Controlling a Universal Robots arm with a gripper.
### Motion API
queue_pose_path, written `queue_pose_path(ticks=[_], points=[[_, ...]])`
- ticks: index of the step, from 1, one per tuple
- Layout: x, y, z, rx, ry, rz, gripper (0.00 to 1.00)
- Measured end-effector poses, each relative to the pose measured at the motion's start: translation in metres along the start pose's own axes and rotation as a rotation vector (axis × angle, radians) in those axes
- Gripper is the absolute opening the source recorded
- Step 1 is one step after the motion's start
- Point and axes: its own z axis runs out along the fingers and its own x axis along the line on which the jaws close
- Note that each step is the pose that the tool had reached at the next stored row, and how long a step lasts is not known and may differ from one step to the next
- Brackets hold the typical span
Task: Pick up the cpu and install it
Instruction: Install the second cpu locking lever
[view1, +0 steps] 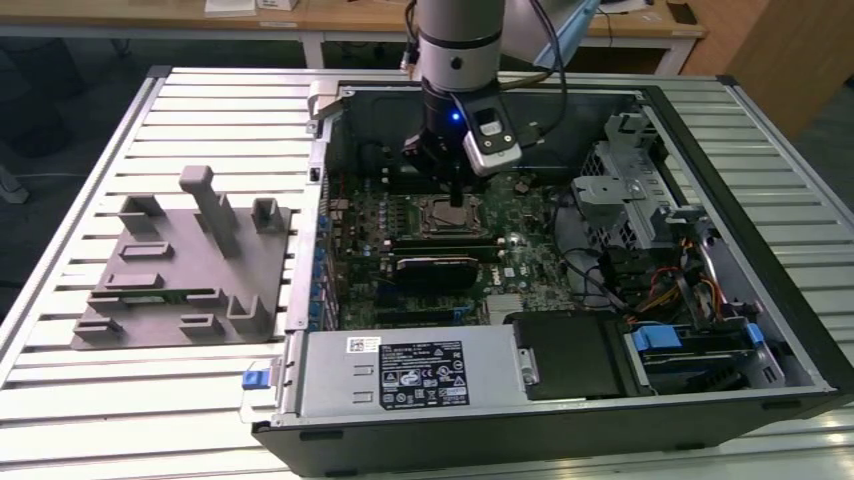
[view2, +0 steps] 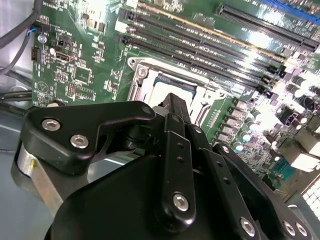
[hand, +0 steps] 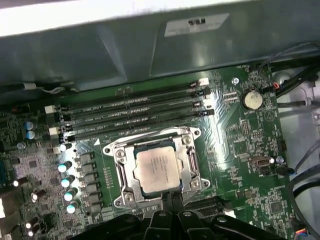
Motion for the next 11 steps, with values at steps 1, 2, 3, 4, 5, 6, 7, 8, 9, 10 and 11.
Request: queue_pose_path(ticks=[1, 2, 3, 4, 5, 6, 7, 8, 9, 10, 11], points=[[-0.0003, -0.0013, 0.0000, 0.0000, 0.0000, 0.000, 0.11], [-0.0006, -0.0026, 0.0001, 0.0000, 0.0000, 0.000, 0.11], [-0.0009, -0.0041, 0.0001, 0.0000, 0.0000, 0.000, 0.11], [-0.0012, -0.0057, 0.0001, -0.0001, 0.0000, 0.000, 0.11], [-0.0015, -0.0071, 0.0001, 0.0001, 0.0000, 0.000, 0.11], [-0.0018, -0.0084, 0.0002, 0.0001, 0.0000, 0.000, 0.11], [-0.0020, -0.0097, 0.0002, 0.0000, 0.0000, 0.000, 0.11], [-0.0023, -0.0112, 0.0004, -0.0001, 0.0000, 0.000, 0.11], [-0.0026, -0.0126, 0.0004, 0.0000, 0.0000, 0.000, 0.11], [-0.0029, -0.0136, 0.0006, 0.0000, 0.0000, 0.000, 0.11], [-0.0030, -0.0146, 0.0008, 0.0000, 0.0000, 0.000, 0.11]])
